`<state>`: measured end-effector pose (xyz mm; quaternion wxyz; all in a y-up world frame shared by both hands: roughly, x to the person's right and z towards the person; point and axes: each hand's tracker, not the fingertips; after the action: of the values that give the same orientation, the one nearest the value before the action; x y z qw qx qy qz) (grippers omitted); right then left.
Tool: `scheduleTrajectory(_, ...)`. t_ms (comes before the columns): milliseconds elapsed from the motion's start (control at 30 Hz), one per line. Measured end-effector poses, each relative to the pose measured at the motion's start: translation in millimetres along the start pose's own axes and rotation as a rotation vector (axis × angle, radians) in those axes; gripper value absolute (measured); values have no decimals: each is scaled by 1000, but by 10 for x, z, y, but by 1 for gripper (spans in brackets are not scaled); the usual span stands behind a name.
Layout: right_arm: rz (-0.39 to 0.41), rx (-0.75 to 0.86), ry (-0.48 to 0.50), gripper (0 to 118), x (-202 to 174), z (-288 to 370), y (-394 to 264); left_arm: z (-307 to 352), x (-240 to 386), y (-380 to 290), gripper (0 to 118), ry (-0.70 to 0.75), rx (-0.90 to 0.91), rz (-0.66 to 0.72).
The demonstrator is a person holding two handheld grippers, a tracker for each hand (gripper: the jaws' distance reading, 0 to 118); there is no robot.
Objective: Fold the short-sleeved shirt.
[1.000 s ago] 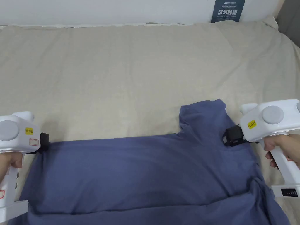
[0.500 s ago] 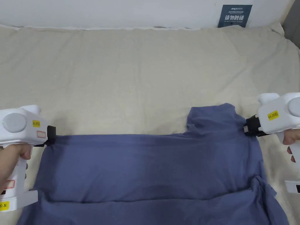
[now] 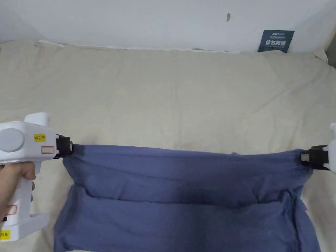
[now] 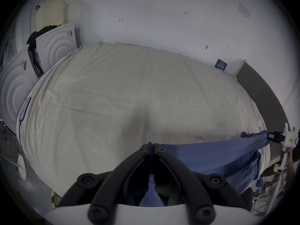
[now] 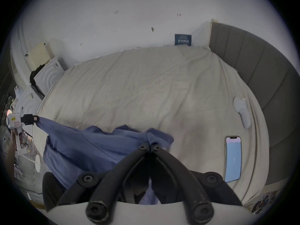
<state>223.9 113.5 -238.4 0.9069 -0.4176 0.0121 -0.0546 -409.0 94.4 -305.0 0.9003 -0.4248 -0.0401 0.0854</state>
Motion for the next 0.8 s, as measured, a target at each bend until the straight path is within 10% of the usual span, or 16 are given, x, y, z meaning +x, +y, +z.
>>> scheduleTrajectory(800,45,-102,-31,0,-37,352,-1655,351,-290,-1683,4,14,-80,-60)
